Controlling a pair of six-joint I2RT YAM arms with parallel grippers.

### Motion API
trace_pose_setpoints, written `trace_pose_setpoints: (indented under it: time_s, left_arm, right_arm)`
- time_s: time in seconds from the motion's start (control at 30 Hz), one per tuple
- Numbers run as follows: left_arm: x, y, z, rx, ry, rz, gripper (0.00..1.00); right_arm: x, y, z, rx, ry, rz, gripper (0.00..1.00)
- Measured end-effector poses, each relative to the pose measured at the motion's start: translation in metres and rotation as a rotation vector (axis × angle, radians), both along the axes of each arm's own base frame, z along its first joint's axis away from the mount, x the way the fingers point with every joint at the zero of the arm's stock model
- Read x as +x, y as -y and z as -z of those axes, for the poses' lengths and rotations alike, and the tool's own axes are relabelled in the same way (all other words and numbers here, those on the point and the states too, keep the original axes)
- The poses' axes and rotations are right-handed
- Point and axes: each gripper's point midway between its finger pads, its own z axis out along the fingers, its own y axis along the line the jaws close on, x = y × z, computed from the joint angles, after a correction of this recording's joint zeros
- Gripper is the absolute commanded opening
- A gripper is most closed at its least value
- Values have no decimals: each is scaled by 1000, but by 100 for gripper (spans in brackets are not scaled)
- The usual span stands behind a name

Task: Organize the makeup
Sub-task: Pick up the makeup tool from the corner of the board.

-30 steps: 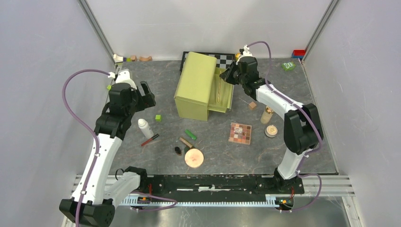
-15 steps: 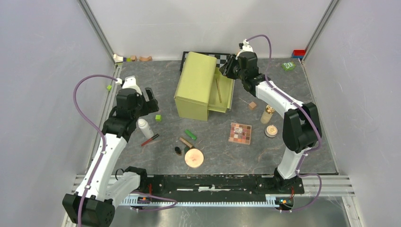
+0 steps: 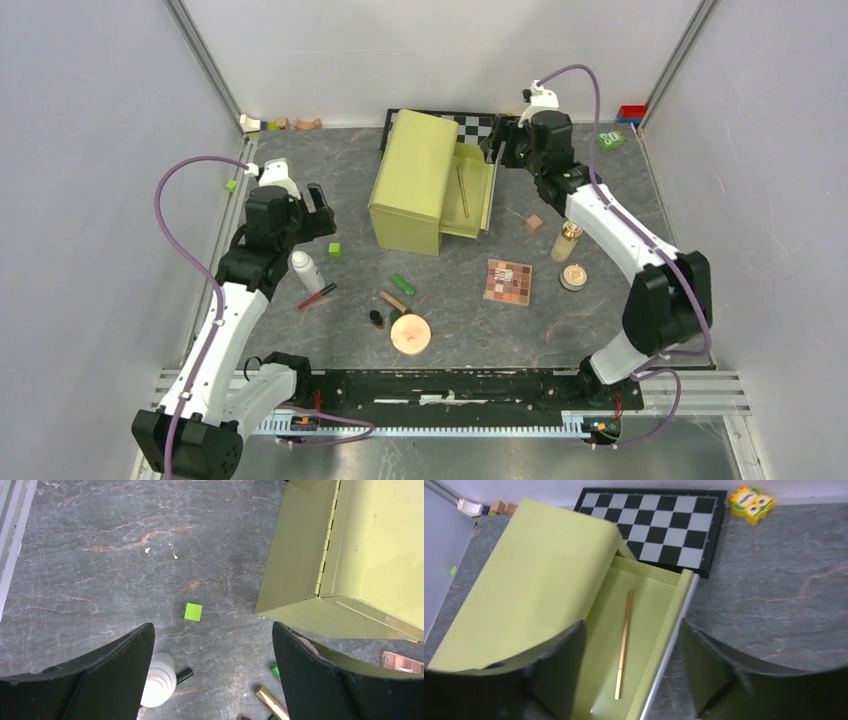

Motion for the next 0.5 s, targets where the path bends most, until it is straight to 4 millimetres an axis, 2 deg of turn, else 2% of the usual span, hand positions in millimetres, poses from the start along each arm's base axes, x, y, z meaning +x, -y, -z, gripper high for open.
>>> trace_pose_setpoints:
  time_s: [0.07, 0.2, 0.3, 0.4, 0.5]
  left_arm:
    - [0, 0, 0, 1, 0, 0, 93]
    - [0, 0, 0, 2, 0, 2, 93]
    - [0, 0, 0, 2, 0, 2, 93]
    - [0, 1, 0, 2, 0, 3, 93]
    - [0, 1, 1, 2, -2, 4, 93]
  right_arm:
    - [-6, 14, -12, -17, 32, 10, 98]
    - [-9, 47, -30, -45, 68, 49, 98]
    - [-11, 65, -32, -75, 64, 70, 98]
    - [-21, 70, -32, -103, 62, 52, 98]
    - [-45, 63, -30, -173, 72, 19, 98]
